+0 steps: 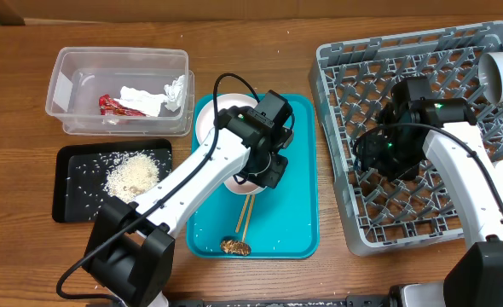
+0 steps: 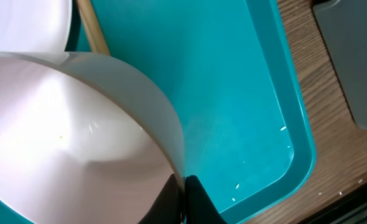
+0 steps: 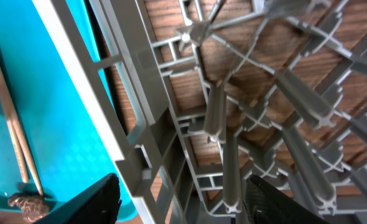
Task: Sort waste into correct bins and load items into the dishwasher
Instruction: 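Carry the emptied pink bowl back and set it on the teal tray, then reach the right gripper to the pink bowl and grasp its rim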
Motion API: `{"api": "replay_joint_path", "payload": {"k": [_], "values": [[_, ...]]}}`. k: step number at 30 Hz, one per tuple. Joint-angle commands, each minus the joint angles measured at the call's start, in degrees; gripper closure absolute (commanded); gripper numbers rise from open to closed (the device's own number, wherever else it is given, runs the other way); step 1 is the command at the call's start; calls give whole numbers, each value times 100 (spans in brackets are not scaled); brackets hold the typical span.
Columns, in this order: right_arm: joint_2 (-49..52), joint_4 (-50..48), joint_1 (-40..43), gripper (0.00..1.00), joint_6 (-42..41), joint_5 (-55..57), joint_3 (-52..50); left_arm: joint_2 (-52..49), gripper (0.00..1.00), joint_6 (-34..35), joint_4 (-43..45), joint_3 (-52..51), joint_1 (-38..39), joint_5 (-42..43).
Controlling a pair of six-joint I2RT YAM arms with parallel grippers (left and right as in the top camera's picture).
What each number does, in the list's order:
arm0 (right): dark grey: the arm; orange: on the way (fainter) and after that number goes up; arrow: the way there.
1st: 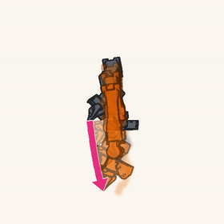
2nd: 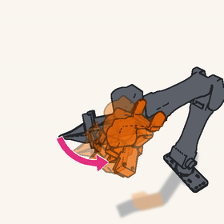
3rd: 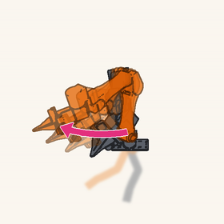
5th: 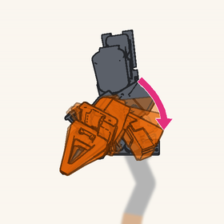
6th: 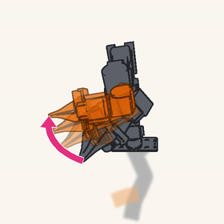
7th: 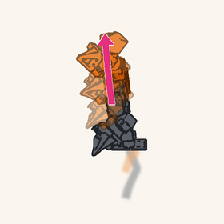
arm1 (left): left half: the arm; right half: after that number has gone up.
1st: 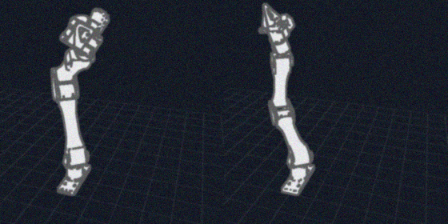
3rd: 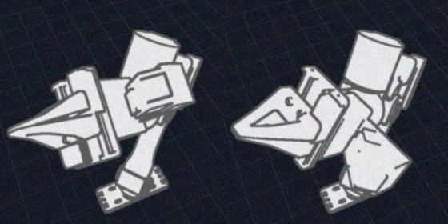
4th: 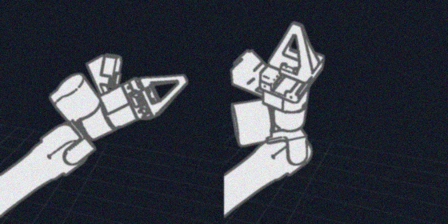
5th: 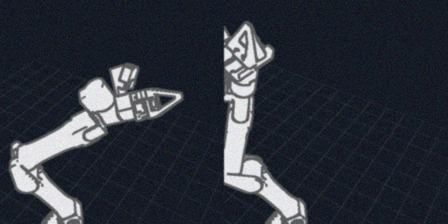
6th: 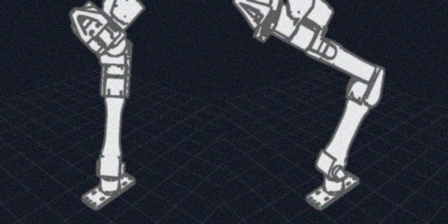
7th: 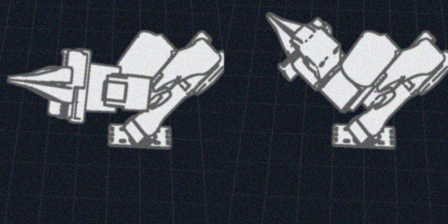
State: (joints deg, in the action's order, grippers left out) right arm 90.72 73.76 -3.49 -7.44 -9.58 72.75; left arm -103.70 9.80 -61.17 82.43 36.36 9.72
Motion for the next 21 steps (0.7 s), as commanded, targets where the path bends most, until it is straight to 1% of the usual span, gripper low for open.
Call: {"api": "replay_joint_path", "payload": {"k": [1,4,5,9,12,14,17,20,21], "values": [[-31,76,-31,33,17,55,238,83,81,271,13,-44,0,-179],[-44,181,-31,33,17,55,503,83,73,269,-2,-42,-2,-179],[-50,234,-31,33,15,55,634,85,72,269,-28,-42,-2,-179],[-70,435,-31,33,7,55,1193,188,73,286,-173,-7,-55,-186],[-72,507,-57,33,-4,48,1598,470,73,516,-214,-2,-245,-337],[-72,501,-118,33,-2,-13,1762,732,73,632,-236,-2,-468,-400],[-70,415,-273,33,0,-387,1797,1169,73,778,-273,-2,-940,-433],[-59,321,-520,33,0,-643,1740,1550,70,964,-337,-2,-1491,-413],[-59,289,-621,33,-2,-662,1714,1646,67,1016,-367,-2,-1668,-385]]}}
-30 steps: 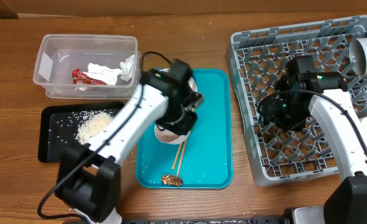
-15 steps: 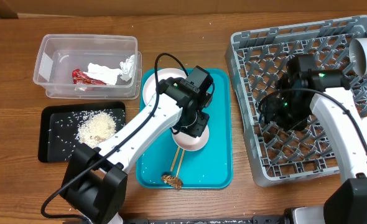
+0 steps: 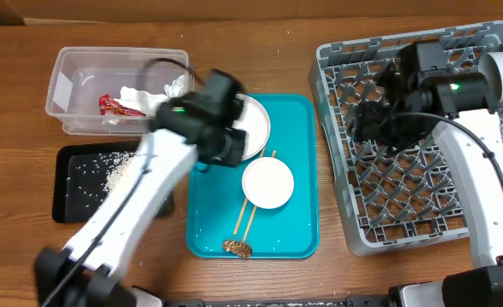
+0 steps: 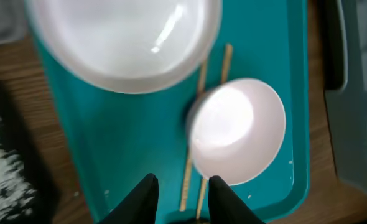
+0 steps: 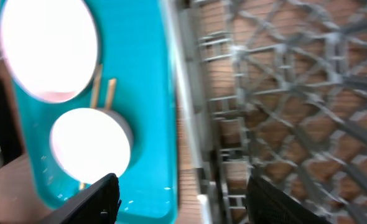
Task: Sort waste into correct bins and load items into the dishwasher
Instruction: 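Reach the right gripper to the pink bowl and grasp its rim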
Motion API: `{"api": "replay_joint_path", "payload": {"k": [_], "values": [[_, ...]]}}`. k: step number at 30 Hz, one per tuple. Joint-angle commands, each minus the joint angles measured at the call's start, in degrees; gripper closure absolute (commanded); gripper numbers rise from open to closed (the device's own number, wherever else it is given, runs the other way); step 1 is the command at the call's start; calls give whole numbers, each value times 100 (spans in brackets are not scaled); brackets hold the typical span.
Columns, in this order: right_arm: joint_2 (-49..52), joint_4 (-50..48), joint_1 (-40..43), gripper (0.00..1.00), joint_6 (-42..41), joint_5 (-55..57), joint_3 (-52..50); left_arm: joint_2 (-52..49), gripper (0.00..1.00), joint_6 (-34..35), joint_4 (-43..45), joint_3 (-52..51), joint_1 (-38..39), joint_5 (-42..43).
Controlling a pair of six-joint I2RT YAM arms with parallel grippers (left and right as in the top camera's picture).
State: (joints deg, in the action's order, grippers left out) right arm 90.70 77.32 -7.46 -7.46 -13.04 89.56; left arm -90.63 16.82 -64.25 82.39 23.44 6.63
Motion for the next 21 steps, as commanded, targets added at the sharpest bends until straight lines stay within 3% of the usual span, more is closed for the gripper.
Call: {"api": "replay_joint_path", "payload": {"k": [1,10,21], "values": [[-42,-101,-334,32,0,-317,7,417,63,367,-96,2,-540,-46],[216,-560,-1285,32,-442,-227,-538,468,48,422,-345,0,-1051,87],[885,-1373,-2020,36,-896,-227,-1641,459,42,422,-326,-2,-1040,85]]}}
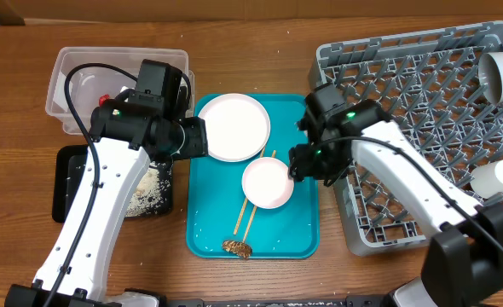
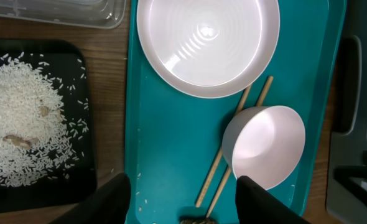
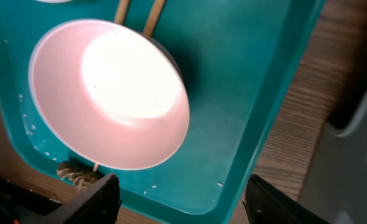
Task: Sort waste into correct bins and load items into the dishwasher
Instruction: 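Reach the right gripper to the pink bowl and grasp its rim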
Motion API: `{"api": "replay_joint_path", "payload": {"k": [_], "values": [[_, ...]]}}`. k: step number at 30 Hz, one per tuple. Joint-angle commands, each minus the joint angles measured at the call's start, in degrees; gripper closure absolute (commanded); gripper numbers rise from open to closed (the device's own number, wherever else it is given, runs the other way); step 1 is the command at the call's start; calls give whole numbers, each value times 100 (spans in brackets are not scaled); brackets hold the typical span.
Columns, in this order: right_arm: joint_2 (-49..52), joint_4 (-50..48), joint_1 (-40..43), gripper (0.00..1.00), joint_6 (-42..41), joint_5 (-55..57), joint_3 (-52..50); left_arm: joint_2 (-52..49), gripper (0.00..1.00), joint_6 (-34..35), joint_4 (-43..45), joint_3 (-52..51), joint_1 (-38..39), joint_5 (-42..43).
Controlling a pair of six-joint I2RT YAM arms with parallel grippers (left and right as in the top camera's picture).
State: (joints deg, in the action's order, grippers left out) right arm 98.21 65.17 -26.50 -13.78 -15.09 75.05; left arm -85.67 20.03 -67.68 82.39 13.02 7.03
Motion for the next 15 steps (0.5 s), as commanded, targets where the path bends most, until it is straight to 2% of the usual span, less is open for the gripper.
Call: {"api": "replay_joint_path", "payload": {"k": [1,8,13,15], "values": [[188,-262,-164,37,-321,-26,-289,-37,42,101,17,-2,2,46],[481,-859,-525,45,-431,-50,-737,-48,39,101,20,-2,9,46],[483,-1123,-590,64,-525,4,-758,-48,38,98,17,-2,9,44],[483,-1220,-590,65,-627,2,-758,-48,38,98,15,-2,9,44]]}}
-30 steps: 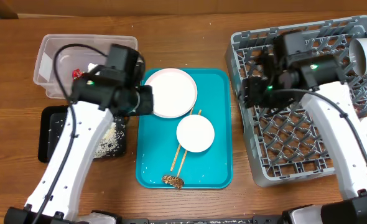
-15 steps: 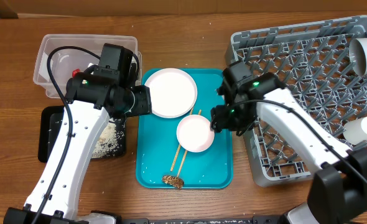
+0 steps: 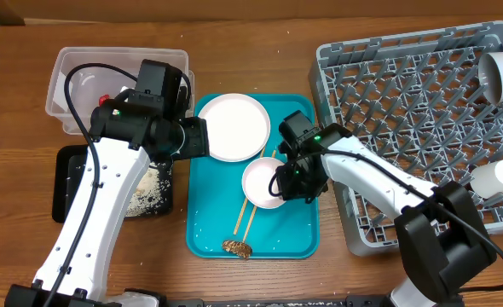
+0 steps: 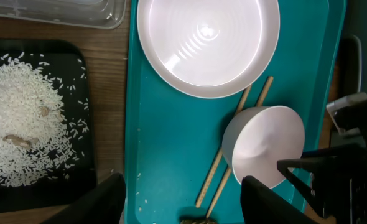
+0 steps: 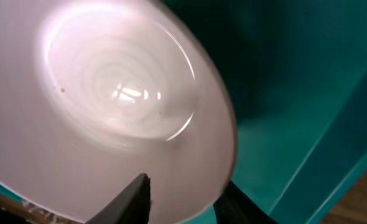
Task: Sort waste into correct bins and load items into the dishwasher
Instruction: 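Reach the right gripper to the pink bowl and grasp its rim, then carry the pink bowl with the right gripper into the dish rack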
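Note:
A small white bowl sits upright on the teal tray, resting on two wooden chopsticks. My right gripper is low at the bowl's right rim. In the right wrist view the bowl fills the frame. The right gripper straddles its rim, one finger inside and one outside, with a gap left between them. My left gripper hangs open and empty above the tray's left edge. A white plate lies at the tray's far end.
A grey dish rack at the right holds two white cups. A brown food scrap lies at the tray's near end. A clear bin with a red wrapper and tissue, and a black tray of rice, stand at the left.
My right gripper has dropped from just above the bowl onto its right rim, and its fingers stand closer together. The left arm, the bowl and the plate have not moved.
First my left gripper was shut on the bowl over the tray while the right hung over the rack. Then the bowl lay on the chopsticks, with the left gripper open near the clear bin. Later the right gripper was open above the bowl; now it straddles the rim.

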Motion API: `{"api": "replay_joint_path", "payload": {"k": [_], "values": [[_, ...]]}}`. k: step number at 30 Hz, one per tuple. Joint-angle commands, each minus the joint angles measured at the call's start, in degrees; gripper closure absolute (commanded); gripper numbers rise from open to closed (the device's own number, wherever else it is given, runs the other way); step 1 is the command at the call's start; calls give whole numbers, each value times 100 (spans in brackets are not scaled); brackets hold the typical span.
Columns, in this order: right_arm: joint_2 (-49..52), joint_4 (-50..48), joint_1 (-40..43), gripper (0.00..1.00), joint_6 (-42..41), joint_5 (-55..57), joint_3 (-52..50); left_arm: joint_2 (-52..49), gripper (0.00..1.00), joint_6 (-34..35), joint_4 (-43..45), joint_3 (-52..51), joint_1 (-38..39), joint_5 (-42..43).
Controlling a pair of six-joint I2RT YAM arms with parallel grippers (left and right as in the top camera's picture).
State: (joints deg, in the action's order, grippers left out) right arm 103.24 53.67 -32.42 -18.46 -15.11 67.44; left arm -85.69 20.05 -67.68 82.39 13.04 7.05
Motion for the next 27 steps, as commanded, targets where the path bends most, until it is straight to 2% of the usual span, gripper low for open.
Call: {"api": "replay_joint_path", "payload": {"k": [1,6,11,15,22,26,27], "values": [[-20,-98,2,65,-199,7,2,-46,38,96,13,-2,9,44],[-20,-197,0,81,-800,87,2,-46,38,96,4,-2,9,42],[-20,-258,-9,87,-1016,179,2,-44,38,96,0,-2,9,42],[-20,-267,-9,96,-1034,289,2,-46,38,96,0,-2,9,42],[-269,28,149,96,-984,638,466,-44,37,96,0,-2,9,42],[-800,457,367,96,-807,1528,1178,-46,37,96,0,-2,9,39],[-1003,560,468,96,-807,2033,1456,-46,37,96,4,-2,9,33]]}}
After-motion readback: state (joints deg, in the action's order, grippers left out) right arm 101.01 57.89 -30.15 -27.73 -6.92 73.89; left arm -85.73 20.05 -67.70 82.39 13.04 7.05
